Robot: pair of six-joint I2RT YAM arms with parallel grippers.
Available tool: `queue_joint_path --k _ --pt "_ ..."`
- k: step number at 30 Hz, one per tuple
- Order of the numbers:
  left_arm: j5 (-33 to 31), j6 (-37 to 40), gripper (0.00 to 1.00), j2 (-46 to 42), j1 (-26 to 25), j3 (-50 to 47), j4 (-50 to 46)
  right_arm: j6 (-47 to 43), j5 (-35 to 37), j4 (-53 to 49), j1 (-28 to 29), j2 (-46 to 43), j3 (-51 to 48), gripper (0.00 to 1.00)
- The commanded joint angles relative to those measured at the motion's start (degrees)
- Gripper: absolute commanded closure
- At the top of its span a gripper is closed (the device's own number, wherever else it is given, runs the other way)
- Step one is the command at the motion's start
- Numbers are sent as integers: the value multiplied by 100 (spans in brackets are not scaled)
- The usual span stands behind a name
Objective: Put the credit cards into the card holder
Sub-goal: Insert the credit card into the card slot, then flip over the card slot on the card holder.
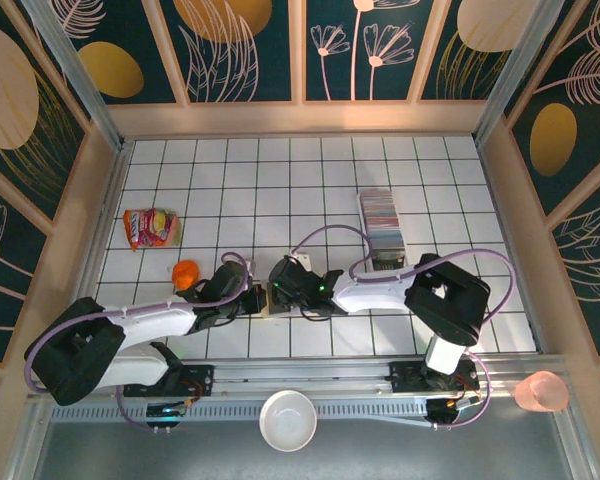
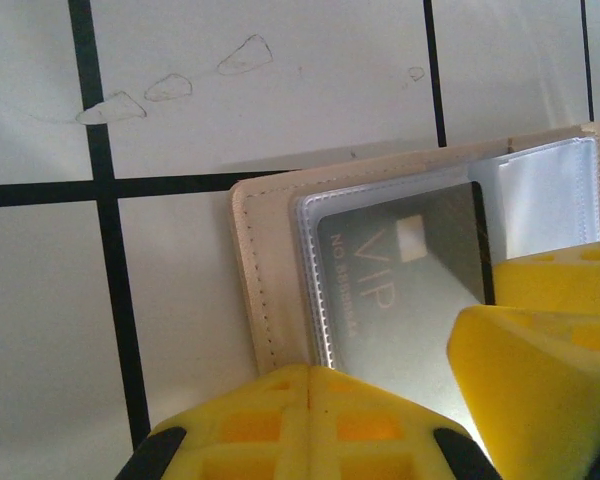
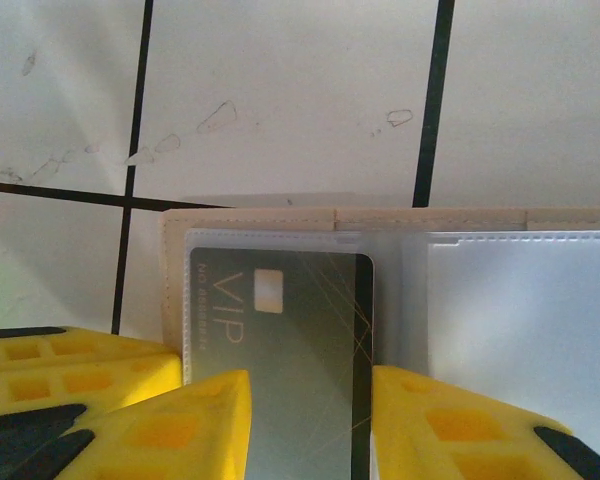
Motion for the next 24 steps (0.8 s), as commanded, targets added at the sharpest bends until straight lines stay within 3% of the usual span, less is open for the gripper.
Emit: queue_joint_path --k 1,8,14,24 --pt "94 -29 100 52 -31 -116 212 -101 -97 228 51 114 146 64" --pt "-115 -31 100 -182 -29 -138 48 16 642 -692 128 -507 20 60" --pt "-223 -60 100 -442 -29 -165 -59 673 1028 -1435 327 -1181 -453 56" --pt "-149 -59 96 -374 -37 -151 -26 887 918 -1327 324 -856 -652 55"
